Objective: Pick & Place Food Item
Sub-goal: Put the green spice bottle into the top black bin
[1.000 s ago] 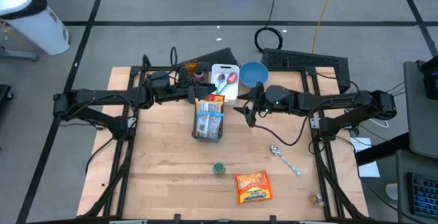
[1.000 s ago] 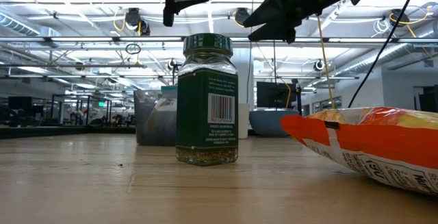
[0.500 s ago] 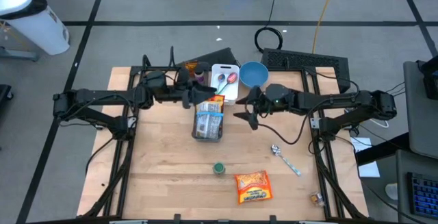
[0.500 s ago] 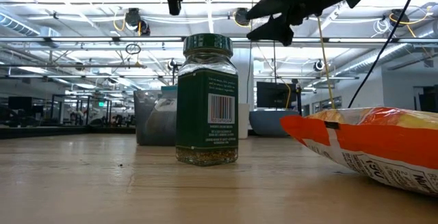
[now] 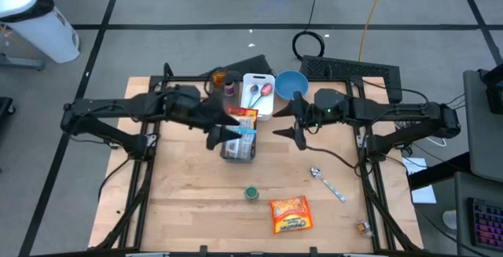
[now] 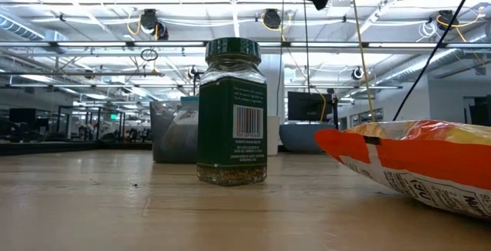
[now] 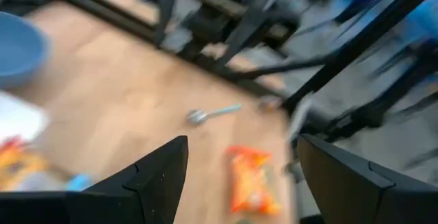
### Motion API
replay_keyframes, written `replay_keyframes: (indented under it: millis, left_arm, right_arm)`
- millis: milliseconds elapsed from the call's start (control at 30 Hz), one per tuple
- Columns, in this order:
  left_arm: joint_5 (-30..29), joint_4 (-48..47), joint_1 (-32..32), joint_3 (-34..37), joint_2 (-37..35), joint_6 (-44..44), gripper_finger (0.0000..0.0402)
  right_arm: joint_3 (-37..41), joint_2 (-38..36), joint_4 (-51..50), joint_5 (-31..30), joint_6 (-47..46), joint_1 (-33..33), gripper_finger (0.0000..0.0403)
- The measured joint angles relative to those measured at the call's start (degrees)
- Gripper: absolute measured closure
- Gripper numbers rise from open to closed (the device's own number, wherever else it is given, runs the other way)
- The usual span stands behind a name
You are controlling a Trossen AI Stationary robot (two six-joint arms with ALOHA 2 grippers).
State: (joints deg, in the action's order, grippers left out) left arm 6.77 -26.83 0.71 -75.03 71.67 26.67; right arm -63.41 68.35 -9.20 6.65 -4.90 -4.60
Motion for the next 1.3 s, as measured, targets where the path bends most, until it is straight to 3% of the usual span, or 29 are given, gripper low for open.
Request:
replay_keyframes:
  millis: [133, 367, 600, 767, 867, 967, 1100, 1300]
  left_arm:
    - [-9.10, -11.87, -6.11, -5.35, 0.02, -2.40, 0.0117]
    - [-22.64, -20.19, -19.57, -4.09, -0.97, 3.37, 0.0117]
    - [-38.89, -17.47, -33.33, 2.30, -0.73, 17.28, 0.0117]
    - [-50.98, -5.06, -41.51, 12.30, -0.56, 29.56, 0.0117]
    - [-53.31, 6.54, -43.41, 17.37, 2.44, 34.62, 0.0117]
    - [-54.40, 11.62, -43.03, 18.83, 9.22, 40.22, 0.0117]
    - [-54.19, 14.19, -42.14, 14.35, 18.91, 44.51, 0.0117]
    - [-53.11, 7.17, -41.07, 3.45, 30.04, 44.67, 0.0117]
  right_arm:
    - [0.64, 0.67, -0.74, -4.24, -0.96, 3.01, 0.0133]
    - [5.53, 2.92, 8.47, -12.84, -7.71, 7.11, 0.0131]
    - [14.24, 3.05, 22.00, -12.84, -16.56, 10.30, 0.0137]
    - [15.07, 3.05, 22.21, -12.85, -16.51, 13.87, 0.0137]
    - [15.07, 3.04, 21.12, -12.84, -15.03, 15.84, 0.0140]
    - [15.10, 3.03, 18.75, -12.86, -14.91, 17.45, 0.0140]
    - [15.11, 3.03, 16.44, -12.55, -15.62, 19.61, 0.0140]
    - [15.11, 3.00, 12.72, -12.45, -15.40, 22.60, 0.0141]
